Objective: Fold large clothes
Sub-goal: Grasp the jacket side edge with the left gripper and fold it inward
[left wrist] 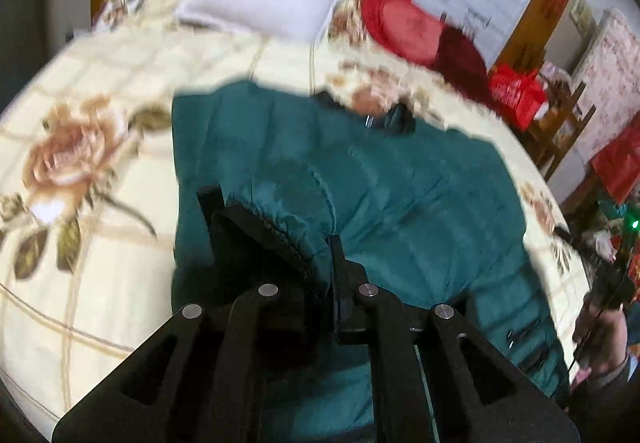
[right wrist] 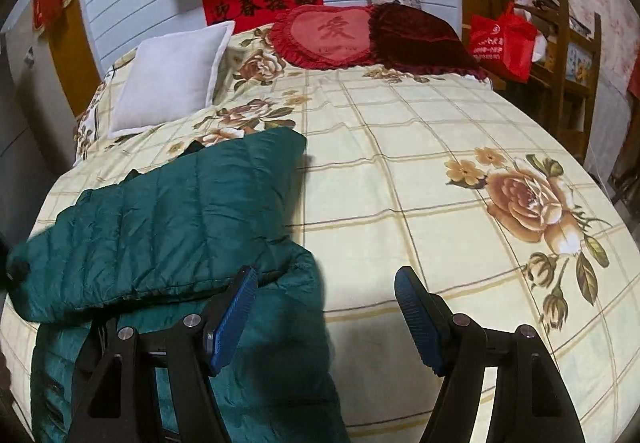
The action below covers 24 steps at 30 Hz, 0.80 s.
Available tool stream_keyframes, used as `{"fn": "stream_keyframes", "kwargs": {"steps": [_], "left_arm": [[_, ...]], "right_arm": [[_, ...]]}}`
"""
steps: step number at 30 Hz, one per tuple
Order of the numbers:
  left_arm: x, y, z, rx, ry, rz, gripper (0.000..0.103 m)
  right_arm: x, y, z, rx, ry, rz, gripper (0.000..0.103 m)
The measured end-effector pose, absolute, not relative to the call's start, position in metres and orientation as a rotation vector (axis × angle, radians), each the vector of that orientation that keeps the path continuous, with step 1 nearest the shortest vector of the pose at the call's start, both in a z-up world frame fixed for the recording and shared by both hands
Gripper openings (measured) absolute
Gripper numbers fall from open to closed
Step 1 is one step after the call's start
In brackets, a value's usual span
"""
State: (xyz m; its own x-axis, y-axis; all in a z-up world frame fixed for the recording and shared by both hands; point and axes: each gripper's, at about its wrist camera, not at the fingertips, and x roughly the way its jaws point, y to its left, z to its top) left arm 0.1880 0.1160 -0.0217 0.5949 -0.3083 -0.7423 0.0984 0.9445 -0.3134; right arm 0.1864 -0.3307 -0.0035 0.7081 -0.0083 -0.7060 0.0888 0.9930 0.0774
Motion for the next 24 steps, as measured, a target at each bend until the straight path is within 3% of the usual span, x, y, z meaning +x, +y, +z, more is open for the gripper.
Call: {"fn": "stream_keyframes", "kwargs": {"steps": [7, 13, 16, 21, 24], "left_arm": [[0.166, 0.149, 0.001, -0.278, 0.755, -0.043, 0.038], [0.181, 0.106, 0.020, -0.256, 0.681, -0.039, 0.038], [0.194, 0.075, 0.001, -0.203, 0.748, -0.044, 0.038], [0.210, 0.065, -0.048, -0.047, 0.842, 0.089, 0.038], [0.201, 0.070, -0.067, 0.021, 0.814, 0.108, 0.039]], "right_arm": [[0.194, -0.302, 0.012, 0.061, 0.642, 0.054, 0.069], [0.223, -0.266, 0.029, 0.046, 0.563, 0.162, 0.066], [0.243, -0.257, 0.021, 0.060, 0.640, 0.184, 0.053], [0.268, -0.252, -0.041, -0.004, 0.875, 0.192, 0.048], [0.265, -0.263, -0.063, -0.010, 0.897, 0.214, 0.049]]}}
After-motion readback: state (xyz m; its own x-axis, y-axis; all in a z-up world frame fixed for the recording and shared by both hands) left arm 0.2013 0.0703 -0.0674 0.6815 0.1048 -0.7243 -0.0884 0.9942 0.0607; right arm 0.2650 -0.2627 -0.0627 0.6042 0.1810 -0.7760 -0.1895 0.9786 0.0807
